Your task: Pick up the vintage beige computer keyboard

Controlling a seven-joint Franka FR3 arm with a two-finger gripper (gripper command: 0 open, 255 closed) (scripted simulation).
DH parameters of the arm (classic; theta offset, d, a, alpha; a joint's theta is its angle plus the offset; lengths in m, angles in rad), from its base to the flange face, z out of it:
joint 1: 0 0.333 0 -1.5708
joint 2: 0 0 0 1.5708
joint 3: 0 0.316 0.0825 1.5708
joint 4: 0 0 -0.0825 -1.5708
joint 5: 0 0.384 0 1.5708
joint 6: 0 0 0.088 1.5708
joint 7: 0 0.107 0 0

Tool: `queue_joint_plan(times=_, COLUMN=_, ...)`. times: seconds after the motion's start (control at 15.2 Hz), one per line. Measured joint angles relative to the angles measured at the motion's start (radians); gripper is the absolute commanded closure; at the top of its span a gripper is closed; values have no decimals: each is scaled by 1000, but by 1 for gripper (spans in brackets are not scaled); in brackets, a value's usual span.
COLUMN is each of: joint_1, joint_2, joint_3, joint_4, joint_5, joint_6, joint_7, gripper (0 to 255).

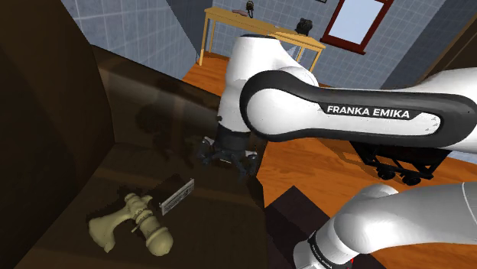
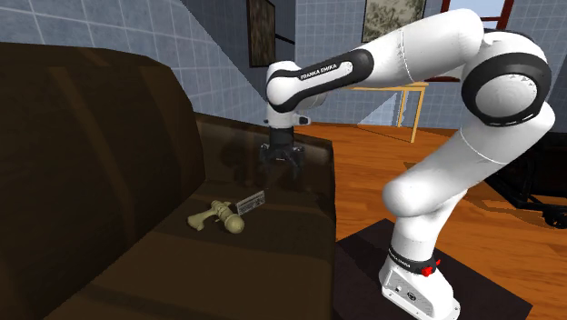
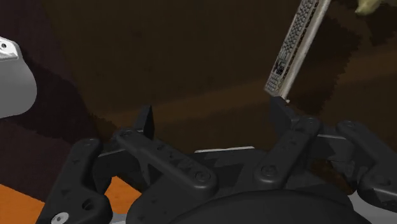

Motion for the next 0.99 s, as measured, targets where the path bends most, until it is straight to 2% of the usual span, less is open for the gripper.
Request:
queue_joint_plan(times=0.33, joint_1=-108, joint_2=217, joint_3=190, joint_4=105, joint_5=-59, joint_6=116, joint_7=293, gripper=0)
queue_joint_plan(times=0.53, joint_1=-181, joint_2=397, joint_3=312, joint_4=199, joint_5=-175, joint_6=171, joint_7=517, gripper=0)
queue_joint_plan(times=0.59, joint_1=-192, joint_2=446, joint_3=337, joint_4=215, joint_5=-214, joint_6=188, joint_7=580, gripper=0)
queue_joint_plan(times=0.99, joint_1=-194, joint_2=541, joint_3=364, joint_4=187, joint_5=-294, joint_6=277, joint_7=670, gripper=0)
